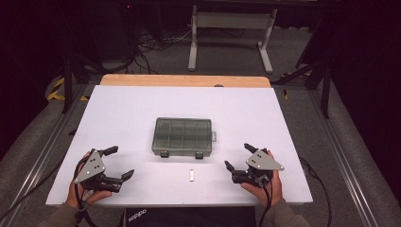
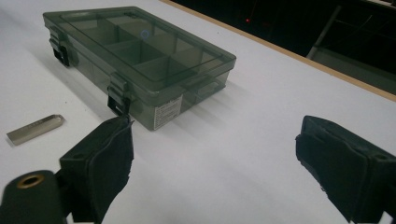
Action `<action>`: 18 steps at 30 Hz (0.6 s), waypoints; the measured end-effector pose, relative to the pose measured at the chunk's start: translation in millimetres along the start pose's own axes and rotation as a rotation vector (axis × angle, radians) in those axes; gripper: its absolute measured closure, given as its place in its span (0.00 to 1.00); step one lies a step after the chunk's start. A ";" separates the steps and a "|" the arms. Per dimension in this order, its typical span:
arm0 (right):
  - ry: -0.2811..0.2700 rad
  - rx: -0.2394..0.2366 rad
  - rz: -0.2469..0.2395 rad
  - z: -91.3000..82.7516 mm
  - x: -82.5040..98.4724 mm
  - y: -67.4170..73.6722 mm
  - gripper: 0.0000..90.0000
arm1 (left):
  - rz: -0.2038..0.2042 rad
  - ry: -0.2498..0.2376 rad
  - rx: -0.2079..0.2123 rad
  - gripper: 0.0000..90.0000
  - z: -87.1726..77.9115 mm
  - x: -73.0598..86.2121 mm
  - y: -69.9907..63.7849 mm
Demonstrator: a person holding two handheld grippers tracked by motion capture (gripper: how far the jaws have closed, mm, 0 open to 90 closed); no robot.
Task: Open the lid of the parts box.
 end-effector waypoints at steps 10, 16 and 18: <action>0.050 -0.040 -0.024 13.6 1.4 0.1 0.16 | -0.017 0.027 0.023 0.13 9.2 1.1 3.8; 0.098 -0.101 -0.031 26.8 -6.1 1.9 0.17 | -0.015 0.050 0.041 0.15 20.0 -5.7 9.3; 0.114 -0.123 -0.042 31.4 -10.0 2.7 0.17 | -0.014 0.060 0.052 0.15 25.0 -8.5 11.8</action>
Point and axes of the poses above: each handheld gripper's, and its own axes: z roughly forward along the jaws, x roughly out of its underside, y roughly to its left, the point moved 2 cm from there along z, roughly forward along the jaws, and after that the axes turned 14 degrees about y, right-handed, at the moved point
